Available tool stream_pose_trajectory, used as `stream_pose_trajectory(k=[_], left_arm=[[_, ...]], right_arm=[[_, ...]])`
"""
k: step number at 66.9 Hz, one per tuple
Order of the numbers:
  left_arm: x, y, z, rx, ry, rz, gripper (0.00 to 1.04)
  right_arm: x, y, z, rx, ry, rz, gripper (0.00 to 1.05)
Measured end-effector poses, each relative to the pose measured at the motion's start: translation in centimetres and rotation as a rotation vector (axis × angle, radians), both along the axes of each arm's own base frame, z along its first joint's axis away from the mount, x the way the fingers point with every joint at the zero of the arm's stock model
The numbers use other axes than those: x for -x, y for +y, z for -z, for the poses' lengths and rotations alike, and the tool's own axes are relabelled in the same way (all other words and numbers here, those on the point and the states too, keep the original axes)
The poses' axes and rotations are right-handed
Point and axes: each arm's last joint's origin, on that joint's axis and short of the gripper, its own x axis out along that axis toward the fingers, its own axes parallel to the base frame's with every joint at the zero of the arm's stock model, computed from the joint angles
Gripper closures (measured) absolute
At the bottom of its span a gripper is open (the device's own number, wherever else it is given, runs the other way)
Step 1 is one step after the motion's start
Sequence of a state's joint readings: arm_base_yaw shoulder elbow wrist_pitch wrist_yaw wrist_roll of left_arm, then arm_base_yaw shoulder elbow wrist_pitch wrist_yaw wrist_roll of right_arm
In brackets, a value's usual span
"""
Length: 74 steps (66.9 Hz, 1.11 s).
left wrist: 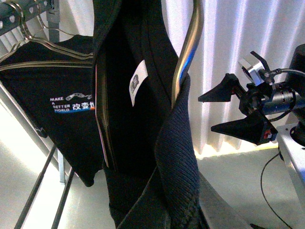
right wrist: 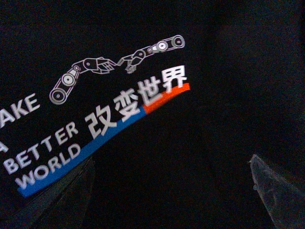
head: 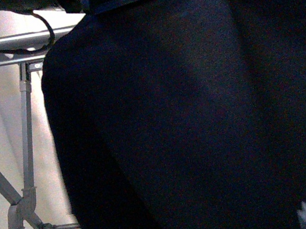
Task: Hang clothes on hanger
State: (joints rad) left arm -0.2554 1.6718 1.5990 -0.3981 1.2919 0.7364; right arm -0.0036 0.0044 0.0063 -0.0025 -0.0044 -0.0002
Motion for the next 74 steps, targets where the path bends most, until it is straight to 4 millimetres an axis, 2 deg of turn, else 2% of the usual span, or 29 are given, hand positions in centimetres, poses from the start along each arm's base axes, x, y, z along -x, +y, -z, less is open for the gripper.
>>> stream_pose_trajectory(k=[13,35,74], left_arm=[[-0.5,1.2,-0.2,0.005,0.006,-0.042,1.01],[-0.1,1.9,0.1,-0.027,0.073,-0.051,1.01],[-0.5,2.1,-0.1,-0.030,0.035,-0.088,1.01]], right_arm=[[0.0,0.0,0.0,0.000,0.000,0.002,0.07],[0.0,0.0,0.0,0.000,0.000,0.001,0.07],[0.0,0.0,0.0,0.000,0.000,0.002,0.07]])
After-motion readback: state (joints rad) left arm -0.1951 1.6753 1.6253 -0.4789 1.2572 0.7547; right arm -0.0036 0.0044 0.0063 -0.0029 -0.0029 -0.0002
